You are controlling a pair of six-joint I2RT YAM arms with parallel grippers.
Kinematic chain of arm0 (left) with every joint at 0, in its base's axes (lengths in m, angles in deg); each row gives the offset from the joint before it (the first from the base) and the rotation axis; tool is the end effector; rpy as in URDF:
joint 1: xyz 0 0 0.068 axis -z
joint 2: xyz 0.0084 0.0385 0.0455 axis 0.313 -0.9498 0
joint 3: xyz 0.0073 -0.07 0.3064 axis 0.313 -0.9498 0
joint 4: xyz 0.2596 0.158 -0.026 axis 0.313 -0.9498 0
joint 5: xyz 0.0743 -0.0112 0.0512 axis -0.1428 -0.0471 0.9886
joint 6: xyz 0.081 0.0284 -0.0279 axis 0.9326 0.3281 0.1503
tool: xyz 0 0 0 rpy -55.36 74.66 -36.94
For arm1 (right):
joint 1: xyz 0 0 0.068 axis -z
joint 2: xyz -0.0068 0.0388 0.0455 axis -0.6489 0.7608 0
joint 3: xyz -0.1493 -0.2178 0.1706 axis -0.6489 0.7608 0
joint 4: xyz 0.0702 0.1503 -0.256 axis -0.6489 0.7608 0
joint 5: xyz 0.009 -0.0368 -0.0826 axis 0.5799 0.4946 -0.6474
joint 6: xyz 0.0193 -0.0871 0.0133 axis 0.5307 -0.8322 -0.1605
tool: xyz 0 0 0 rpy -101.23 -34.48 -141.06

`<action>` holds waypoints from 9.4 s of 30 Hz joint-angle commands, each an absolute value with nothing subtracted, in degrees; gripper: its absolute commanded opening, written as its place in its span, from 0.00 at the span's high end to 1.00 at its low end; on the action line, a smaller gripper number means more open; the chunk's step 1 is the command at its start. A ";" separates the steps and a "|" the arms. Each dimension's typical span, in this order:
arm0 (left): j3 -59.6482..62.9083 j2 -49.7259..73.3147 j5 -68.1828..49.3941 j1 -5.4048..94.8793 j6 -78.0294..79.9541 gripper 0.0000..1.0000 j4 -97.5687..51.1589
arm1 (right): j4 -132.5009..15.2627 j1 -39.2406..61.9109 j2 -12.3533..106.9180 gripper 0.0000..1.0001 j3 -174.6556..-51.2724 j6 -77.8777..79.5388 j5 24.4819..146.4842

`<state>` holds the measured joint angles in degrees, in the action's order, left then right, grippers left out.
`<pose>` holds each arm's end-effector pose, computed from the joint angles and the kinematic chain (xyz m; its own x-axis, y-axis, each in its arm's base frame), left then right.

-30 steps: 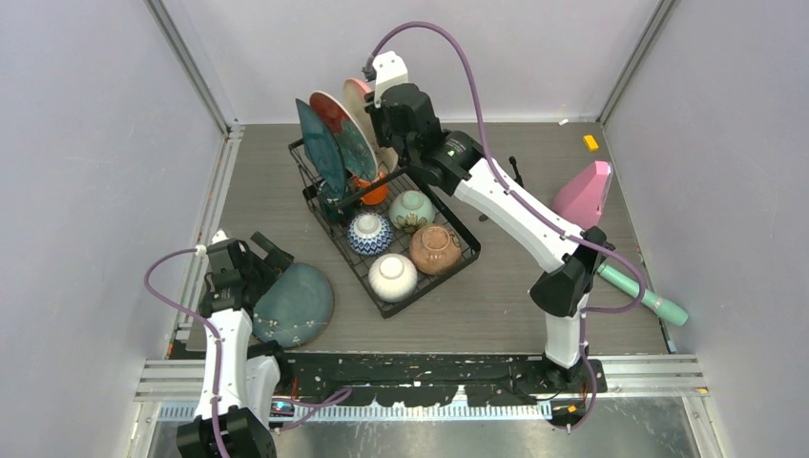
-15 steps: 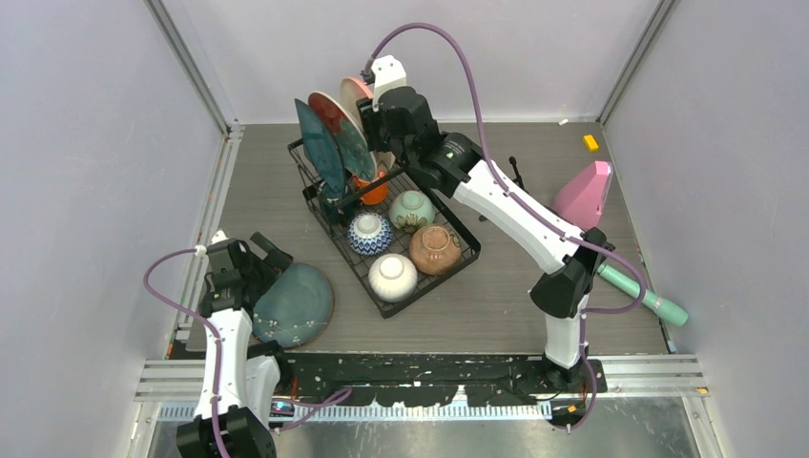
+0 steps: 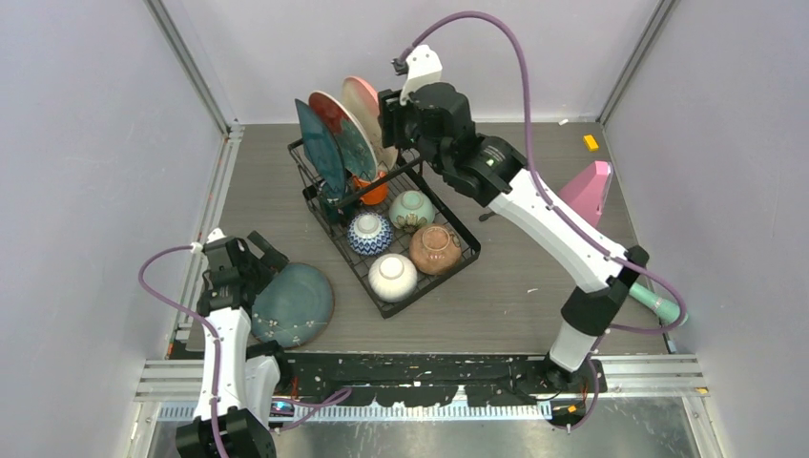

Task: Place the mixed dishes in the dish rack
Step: Insert the plate into the dish rack, then pick up the plate from the corner of the board, then insert the plate into the dish rack, then reset both arms

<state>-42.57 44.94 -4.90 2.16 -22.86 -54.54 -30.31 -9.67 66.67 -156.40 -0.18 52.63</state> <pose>0.1954 0.0509 0.1997 -0.4057 -0.7186 -0.5648 -0.5713 0.6817 -0.4570 0.3320 0.3441 0.5386 -0.1571 -0.0453 -0.9865 -0.4119 0.9109 0.0237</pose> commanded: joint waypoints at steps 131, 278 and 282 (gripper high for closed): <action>-47.40 39.57 -16.67 -7.70 -37.34 0.00 -42.77 | -17.65 -1.06 29.58 1.00 -111.33 5.11 114.59; -12.32 44.37 -3.21 10.17 -15.65 0.00 -68.68 | -22.99 34.08 33.68 0.44 -114.64 17.84 74.18; -3.75 40.05 9.19 23.41 -15.05 0.00 -74.53 | -22.09 36.45 34.38 0.44 -115.18 20.26 78.03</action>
<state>-11.03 43.50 -5.67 13.75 -16.93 -68.38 -23.01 34.66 34.58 -114.12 16.98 71.60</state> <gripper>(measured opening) 0.994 0.557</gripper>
